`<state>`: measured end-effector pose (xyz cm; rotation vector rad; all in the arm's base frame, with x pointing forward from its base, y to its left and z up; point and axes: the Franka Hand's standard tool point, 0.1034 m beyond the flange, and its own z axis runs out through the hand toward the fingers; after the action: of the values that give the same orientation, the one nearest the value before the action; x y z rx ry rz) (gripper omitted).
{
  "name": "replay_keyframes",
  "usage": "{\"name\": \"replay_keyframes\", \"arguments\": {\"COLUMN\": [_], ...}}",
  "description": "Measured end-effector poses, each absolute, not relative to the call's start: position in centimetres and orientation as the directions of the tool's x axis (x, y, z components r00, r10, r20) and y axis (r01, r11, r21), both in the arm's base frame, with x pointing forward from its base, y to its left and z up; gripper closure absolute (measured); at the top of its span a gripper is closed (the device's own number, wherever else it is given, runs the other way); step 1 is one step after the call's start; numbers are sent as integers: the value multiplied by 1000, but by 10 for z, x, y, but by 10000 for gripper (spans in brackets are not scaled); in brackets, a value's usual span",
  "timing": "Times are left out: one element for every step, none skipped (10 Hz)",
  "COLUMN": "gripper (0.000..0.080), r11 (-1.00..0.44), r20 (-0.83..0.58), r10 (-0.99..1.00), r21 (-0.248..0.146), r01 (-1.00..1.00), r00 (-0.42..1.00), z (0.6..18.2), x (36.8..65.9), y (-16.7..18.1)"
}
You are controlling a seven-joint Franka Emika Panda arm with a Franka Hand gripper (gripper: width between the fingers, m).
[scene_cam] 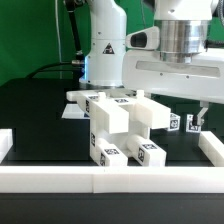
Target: Assemble chair
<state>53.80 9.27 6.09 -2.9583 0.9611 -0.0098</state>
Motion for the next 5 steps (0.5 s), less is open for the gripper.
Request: {"name": "replay_keyframes", "arguments": {"gripper": [150, 150, 150, 150, 150], "r11": [-806, -805, -815, -824, -818], "r20": [-7, -12, -6, -2, -7], "r10": [-592, -592, -578, -565, -574], "r21": [-36, -39, -44, -49, -54], "r01": [-591, -592, -578, -564, -573], "r00": [806, 806, 816, 825, 819], "z": [66, 70, 71, 70, 70], "x": [533, 523, 514, 506, 505], "y": [102, 111, 120, 129, 130]}}
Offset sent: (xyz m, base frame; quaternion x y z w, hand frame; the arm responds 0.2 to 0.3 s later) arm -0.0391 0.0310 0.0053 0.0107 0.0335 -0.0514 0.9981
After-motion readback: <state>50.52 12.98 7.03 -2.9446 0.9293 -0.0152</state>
